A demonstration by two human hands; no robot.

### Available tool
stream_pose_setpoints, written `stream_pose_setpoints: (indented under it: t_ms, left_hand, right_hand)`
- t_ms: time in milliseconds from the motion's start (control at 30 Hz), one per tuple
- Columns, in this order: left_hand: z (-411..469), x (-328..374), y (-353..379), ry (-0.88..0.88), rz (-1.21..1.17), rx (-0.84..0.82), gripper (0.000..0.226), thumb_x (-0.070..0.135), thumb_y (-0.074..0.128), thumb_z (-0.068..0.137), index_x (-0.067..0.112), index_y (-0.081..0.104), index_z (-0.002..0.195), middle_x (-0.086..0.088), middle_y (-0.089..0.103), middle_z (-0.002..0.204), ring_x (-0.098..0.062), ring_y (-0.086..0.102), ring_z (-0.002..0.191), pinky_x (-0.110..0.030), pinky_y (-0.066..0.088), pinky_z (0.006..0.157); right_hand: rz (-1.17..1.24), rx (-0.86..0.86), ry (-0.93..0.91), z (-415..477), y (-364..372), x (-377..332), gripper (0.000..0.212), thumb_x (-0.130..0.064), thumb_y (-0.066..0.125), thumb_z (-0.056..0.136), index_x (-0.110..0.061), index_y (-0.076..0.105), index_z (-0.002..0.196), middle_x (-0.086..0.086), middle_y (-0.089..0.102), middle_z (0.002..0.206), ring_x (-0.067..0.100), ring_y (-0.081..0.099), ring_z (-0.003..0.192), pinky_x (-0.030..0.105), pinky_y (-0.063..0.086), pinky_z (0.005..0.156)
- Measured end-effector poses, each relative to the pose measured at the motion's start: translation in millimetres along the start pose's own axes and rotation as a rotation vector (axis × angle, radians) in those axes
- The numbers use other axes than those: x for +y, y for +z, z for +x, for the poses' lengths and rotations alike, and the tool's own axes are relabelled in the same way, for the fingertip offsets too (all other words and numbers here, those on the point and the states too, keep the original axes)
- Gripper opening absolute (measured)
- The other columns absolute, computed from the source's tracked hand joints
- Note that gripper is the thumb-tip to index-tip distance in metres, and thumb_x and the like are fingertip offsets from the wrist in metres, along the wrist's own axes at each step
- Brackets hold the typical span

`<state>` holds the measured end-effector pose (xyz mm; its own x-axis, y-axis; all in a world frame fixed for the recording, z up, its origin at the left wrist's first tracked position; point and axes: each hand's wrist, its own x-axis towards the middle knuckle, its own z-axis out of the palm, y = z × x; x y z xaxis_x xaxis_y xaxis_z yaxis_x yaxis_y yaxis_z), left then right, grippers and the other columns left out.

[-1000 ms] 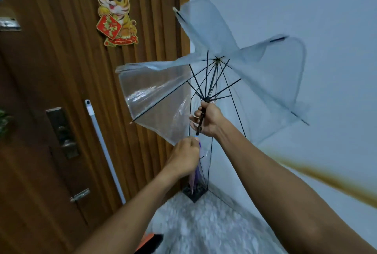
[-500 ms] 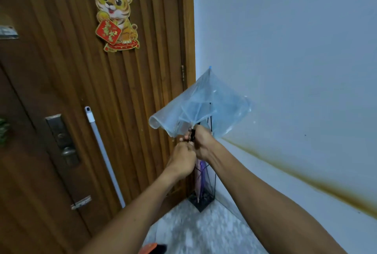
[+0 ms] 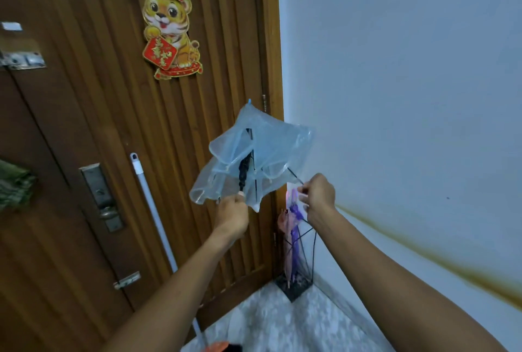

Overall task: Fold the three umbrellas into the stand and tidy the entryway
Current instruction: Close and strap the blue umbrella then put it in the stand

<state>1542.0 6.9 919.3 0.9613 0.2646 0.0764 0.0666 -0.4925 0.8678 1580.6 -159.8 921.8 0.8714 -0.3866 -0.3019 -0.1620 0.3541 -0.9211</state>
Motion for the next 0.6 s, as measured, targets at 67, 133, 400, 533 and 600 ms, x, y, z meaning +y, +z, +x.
stream_pose_setpoints:
  t_ms: [67, 133, 400, 533, 600]
  left_hand:
    - [-2, -3, 2, 0.048, 0.010, 0.038, 0.046, 0.031, 0.032, 0.108, 0.011, 0.051, 0.071, -0.006, 0.052, 0.069, -0.020, 0.049, 0.061, -0.030, 0.035, 0.058]
    - [-7, -2, 5, 0.124, 0.043, 0.040, 0.049, 0.028, 0.032, 0.108, 0.011, 0.041, 0.064, -0.004, 0.046, 0.062, -0.020, 0.043, 0.058, -0.033, 0.030, 0.059]
    - [-15, 14, 4, 0.318, 0.029, 0.023, 0.047, 0.029, 0.033, 0.108, 0.016, 0.036, 0.063, 0.002, 0.035, 0.057, -0.014, 0.033, 0.055, -0.032, 0.024, 0.056]
    - [-26, 22, 13, 0.374, 0.041, 0.023, 0.047, 0.029, 0.035, 0.108, 0.016, 0.039, 0.063, 0.003, 0.040, 0.057, -0.015, 0.037, 0.054, -0.033, 0.027, 0.056]
    - [-26, 14, 14, 0.395, 0.024, 0.006, 0.046, 0.030, 0.037, 0.107, 0.014, 0.044, 0.064, 0.005, 0.042, 0.053, -0.016, 0.042, 0.051, -0.034, 0.032, 0.056]
  right_hand:
    - [-0.038, 0.167, -0.132, -1, 9, -20, 0.029, -0.033, 0.044, 0.093, -0.010, 0.056, 0.081, 0.008, 0.061, 0.091, 0.024, 0.052, 0.071, 0.035, 0.040, 0.067]
    - [-0.119, 0.235, -0.184, -1, 22, -37, 0.038, -0.050, 0.048, 0.090, -0.013, 0.050, 0.099, 0.006, 0.045, 0.108, 0.027, 0.046, 0.092, 0.044, 0.043, 0.086]
    - [0.047, -0.125, -0.089, -18, 53, -63, 0.087, -0.077, 0.058, 0.078, -0.020, 0.033, 0.139, 0.011, 0.041, 0.141, 0.034, 0.052, 0.116, 0.049, 0.046, 0.098]
    - [0.117, -0.379, -0.044, -30, 63, -55, 0.099, -0.065, 0.083, 0.065, -0.018, 0.039, 0.140, 0.003, 0.059, 0.130, 0.026, 0.065, 0.112, 0.047, 0.055, 0.098]
    - [0.081, -0.489, -0.005, -30, 60, -54, 0.092, -0.050, 0.092, 0.062, -0.007, 0.054, 0.134, 0.009, 0.074, 0.111, 0.027, 0.076, 0.088, 0.040, 0.063, 0.073]
